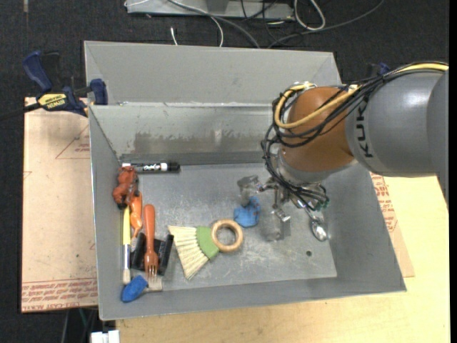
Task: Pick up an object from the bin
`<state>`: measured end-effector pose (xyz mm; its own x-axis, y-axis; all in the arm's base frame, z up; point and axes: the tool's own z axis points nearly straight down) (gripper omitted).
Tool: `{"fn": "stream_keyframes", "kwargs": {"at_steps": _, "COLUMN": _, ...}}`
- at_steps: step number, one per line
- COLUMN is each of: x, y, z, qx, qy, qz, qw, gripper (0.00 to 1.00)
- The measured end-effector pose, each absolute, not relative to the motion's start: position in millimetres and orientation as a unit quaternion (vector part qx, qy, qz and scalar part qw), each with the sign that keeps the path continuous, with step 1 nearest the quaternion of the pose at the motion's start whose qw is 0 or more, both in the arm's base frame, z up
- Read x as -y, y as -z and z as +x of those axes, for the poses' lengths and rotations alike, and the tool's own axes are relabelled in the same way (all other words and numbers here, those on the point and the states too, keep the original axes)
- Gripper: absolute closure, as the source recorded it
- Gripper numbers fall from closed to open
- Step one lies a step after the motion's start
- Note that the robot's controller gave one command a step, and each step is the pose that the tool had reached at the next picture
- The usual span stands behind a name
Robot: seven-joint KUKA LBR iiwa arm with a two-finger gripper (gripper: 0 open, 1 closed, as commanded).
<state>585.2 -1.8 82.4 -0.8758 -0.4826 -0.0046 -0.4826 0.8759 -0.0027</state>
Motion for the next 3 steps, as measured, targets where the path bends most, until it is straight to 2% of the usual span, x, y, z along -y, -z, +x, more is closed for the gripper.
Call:
{"fn": "stream_keyframes", "kwargs": {"at_steps": 1, "x": -45, "y": -73, "z": 600.0, "qx": -0.931, "qy": 0.000, "qz": -0.365, "qw": 0.007, "gripper": 1.00}}
{"fn": "stream_keyframes", "kwargs": {"at_steps": 2, "x": -45, "y": -73, "z": 600.0, "qx": -0.931, "qy": 0.000, "qz": -0.364, "qw": 0.007, "gripper": 1.00}}
{"fn": "stream_keyframes", "kwargs": {"at_steps": 3, "x": -45, "y": -95, "z": 597.4, "qx": -0.932, "qy": -0.002, "qz": -0.364, "qw": 0.004, "gripper": 1.00}}
